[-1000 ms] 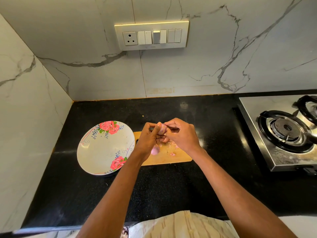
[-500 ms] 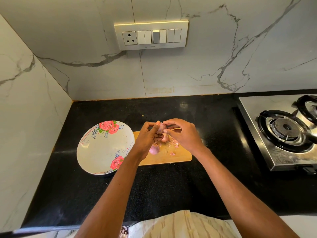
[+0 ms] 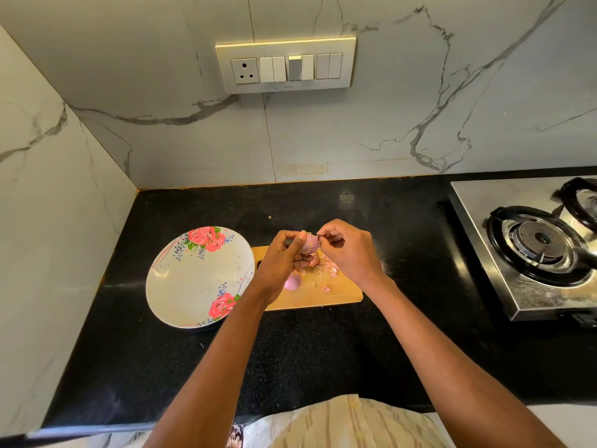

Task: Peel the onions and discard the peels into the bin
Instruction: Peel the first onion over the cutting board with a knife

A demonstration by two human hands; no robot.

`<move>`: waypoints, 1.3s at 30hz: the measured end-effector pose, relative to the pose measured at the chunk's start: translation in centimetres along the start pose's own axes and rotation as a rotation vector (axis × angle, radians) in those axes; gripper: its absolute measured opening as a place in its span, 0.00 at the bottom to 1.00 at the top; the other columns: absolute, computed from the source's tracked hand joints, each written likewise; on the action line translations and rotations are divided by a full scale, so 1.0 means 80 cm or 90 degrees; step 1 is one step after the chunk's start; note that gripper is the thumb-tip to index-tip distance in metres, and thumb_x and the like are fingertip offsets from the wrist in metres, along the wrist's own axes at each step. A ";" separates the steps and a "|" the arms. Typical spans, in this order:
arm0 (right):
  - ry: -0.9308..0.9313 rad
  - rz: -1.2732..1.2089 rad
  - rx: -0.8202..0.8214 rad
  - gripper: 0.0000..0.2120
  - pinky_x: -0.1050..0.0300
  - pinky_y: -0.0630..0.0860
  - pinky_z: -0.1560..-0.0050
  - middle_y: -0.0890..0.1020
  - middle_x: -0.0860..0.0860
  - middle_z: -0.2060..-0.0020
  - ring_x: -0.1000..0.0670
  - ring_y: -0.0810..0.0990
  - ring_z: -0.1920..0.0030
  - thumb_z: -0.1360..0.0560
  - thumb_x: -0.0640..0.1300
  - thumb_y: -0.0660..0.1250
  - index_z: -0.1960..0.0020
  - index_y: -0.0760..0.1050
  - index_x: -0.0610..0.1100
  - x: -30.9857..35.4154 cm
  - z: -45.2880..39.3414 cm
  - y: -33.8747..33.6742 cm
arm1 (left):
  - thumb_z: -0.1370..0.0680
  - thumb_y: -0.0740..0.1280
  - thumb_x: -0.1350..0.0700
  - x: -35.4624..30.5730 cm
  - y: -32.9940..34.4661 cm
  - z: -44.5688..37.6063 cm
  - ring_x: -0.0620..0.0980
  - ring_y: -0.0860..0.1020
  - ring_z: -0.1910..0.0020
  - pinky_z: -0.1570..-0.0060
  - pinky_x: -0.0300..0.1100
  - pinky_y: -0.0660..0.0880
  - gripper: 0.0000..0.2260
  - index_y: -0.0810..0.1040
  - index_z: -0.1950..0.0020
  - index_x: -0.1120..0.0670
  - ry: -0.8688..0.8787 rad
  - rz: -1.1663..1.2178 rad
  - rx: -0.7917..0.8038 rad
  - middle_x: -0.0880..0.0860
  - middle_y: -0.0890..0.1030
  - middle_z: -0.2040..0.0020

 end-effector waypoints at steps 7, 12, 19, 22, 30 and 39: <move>0.125 -0.012 0.071 0.08 0.79 0.71 0.53 0.83 0.60 0.52 0.71 0.78 0.54 0.20 0.42 0.70 0.44 0.84 0.49 -0.024 -0.002 0.002 | 0.15 0.59 0.50 -0.004 -0.004 0.001 0.46 0.83 0.48 0.52 0.34 0.80 0.15 0.74 0.31 0.54 0.004 -0.010 0.007 0.51 0.81 0.41; 0.080 -0.131 0.091 0.10 0.74 0.74 0.51 0.83 0.61 0.50 0.67 0.80 0.48 0.23 0.48 0.73 0.42 0.84 0.49 0.000 0.001 0.002 | 0.15 0.60 0.48 -0.002 -0.003 -0.002 0.45 0.83 0.46 0.51 0.35 0.80 0.15 0.75 0.31 0.51 0.009 -0.012 0.002 0.48 0.83 0.42; 0.019 -0.061 0.061 0.06 0.71 0.76 0.52 0.84 0.59 0.55 0.61 0.81 0.52 0.23 0.45 0.74 0.48 0.85 0.47 -0.001 -0.004 0.001 | 0.15 0.59 0.50 -0.001 -0.007 -0.002 0.42 0.82 0.45 0.48 0.35 0.80 0.15 0.75 0.30 0.49 0.022 -0.040 0.028 0.48 0.81 0.38; 0.019 -0.015 0.060 0.04 0.73 0.74 0.53 0.82 0.58 0.54 0.61 0.80 0.53 0.21 0.44 0.71 0.48 0.83 0.47 -0.005 -0.006 0.003 | 0.15 0.59 0.50 0.001 -0.006 -0.002 0.41 0.82 0.44 0.48 0.34 0.79 0.15 0.75 0.30 0.47 0.034 -0.053 0.045 0.48 0.81 0.37; 0.017 -0.040 0.094 0.10 0.73 0.75 0.50 0.83 0.60 0.51 0.65 0.81 0.49 0.22 0.47 0.72 0.42 0.84 0.48 0.000 0.000 0.000 | 0.21 0.63 0.40 0.004 -0.009 -0.008 0.46 0.78 0.37 0.35 0.48 0.77 0.22 0.71 0.29 0.46 0.047 -0.100 0.005 0.47 0.78 0.34; -0.008 -0.028 0.047 0.08 0.71 0.76 0.53 0.85 0.55 0.54 0.65 0.81 0.52 0.25 0.46 0.75 0.46 0.86 0.45 -0.005 0.002 -0.003 | 0.23 0.65 0.40 0.003 -0.009 -0.007 0.48 0.80 0.40 0.34 0.53 0.76 0.16 0.74 0.38 0.45 0.054 -0.093 -0.023 0.47 0.81 0.39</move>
Point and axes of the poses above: each hand's wrist, its own z-axis away from the middle knuckle, its own y-axis out of the palm, x = y × z, the point moved 5 cm from there along -z, towards the middle knuckle
